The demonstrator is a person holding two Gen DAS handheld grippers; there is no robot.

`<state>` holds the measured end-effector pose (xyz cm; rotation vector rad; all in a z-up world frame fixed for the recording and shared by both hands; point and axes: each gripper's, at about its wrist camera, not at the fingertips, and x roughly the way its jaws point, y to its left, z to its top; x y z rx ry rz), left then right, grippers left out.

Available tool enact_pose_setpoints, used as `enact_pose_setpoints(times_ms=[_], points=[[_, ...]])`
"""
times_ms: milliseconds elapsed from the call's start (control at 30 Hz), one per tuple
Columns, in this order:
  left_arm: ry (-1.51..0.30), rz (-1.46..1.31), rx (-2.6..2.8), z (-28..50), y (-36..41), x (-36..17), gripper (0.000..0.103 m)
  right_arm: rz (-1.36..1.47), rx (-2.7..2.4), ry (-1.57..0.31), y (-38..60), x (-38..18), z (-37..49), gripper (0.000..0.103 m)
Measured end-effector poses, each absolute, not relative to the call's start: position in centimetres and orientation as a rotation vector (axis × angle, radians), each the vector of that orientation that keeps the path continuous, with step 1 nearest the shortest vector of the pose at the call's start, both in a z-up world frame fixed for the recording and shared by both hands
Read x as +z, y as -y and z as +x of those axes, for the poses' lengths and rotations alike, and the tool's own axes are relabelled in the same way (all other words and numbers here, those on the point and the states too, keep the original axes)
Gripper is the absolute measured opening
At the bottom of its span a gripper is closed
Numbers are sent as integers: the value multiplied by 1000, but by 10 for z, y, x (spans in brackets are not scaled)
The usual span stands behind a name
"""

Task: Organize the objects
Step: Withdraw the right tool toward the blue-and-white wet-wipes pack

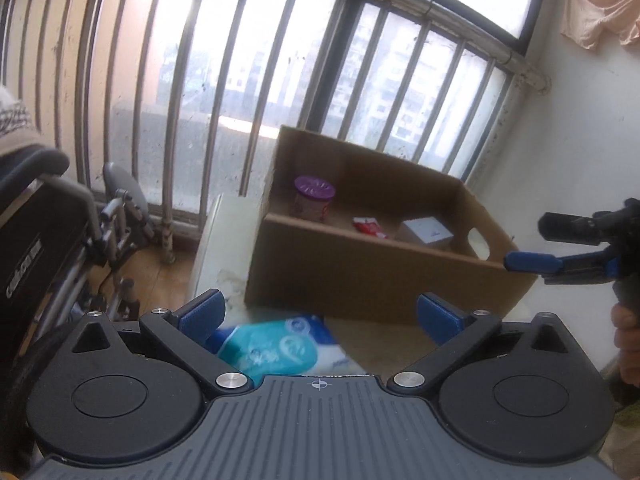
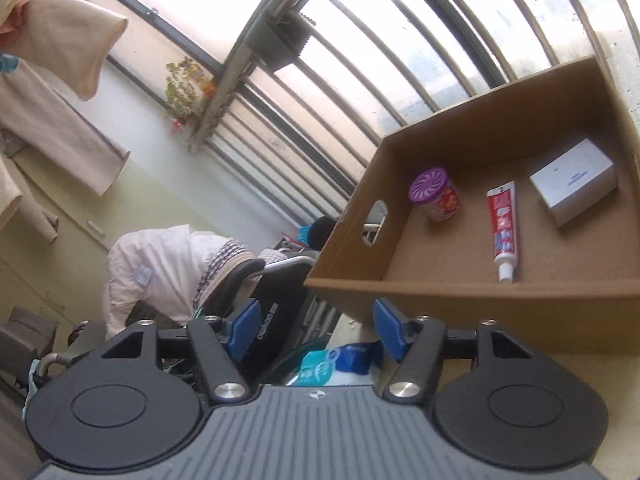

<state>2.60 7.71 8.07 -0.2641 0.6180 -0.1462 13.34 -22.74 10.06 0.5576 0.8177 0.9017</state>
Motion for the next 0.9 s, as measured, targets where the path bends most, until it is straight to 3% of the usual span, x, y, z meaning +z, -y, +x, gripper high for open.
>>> enact_pose_setpoints(times_ms=[233, 900], points=[[-703, -319, -114, 13, -95, 45, 103, 559, 908, -875, 179, 58, 113, 95], [-784, -341, -229, 45, -108, -3, 103, 560, 848, -1088, 93, -18, 162, 99]])
